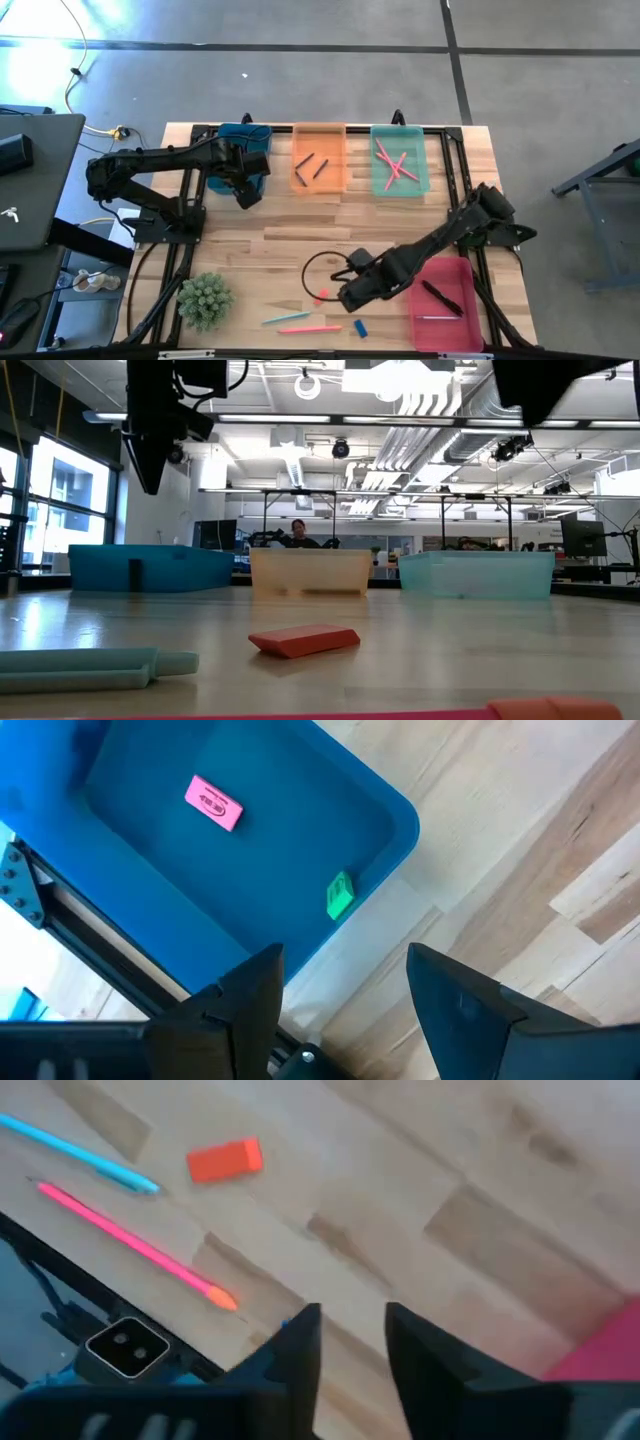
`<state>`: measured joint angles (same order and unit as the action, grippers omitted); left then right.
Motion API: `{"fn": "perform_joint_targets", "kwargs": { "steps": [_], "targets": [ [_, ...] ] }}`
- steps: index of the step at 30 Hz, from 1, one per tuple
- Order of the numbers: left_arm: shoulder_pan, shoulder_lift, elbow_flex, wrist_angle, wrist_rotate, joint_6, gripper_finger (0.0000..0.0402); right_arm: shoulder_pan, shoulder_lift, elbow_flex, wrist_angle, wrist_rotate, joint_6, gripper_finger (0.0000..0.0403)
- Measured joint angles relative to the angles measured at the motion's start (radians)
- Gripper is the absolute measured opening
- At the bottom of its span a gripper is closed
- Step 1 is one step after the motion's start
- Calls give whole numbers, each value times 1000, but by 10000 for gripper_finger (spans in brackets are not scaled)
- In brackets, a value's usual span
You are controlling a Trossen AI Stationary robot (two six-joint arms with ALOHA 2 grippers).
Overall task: Sort crayons/erasers/pens/pencils in bins
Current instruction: Put the blue eraser into the dark blue bin
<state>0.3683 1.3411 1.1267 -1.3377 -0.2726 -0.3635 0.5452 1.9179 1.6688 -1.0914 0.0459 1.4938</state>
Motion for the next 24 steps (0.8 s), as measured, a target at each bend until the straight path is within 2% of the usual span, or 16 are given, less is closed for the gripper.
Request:
{"fn": "perform_joint_targets", "kwargs": {
  "steps": [6,10,13,16,24],
  "targets": [
    [0,0,0,8,0,13,199,39,33,0,72,-35,89,174],
    [0,0,0,30,0,19,199,63,35,0,98,30,182,204],
    [0,0,0,47,0,19,199,81,35,0,95,63,234,211],
    [0,0,0,62,0,19,199,95,49,-1,99,49,280,210],
    [0,0,0,62,0,19,199,112,150,-2,220,-67,281,197]
  ]
}}
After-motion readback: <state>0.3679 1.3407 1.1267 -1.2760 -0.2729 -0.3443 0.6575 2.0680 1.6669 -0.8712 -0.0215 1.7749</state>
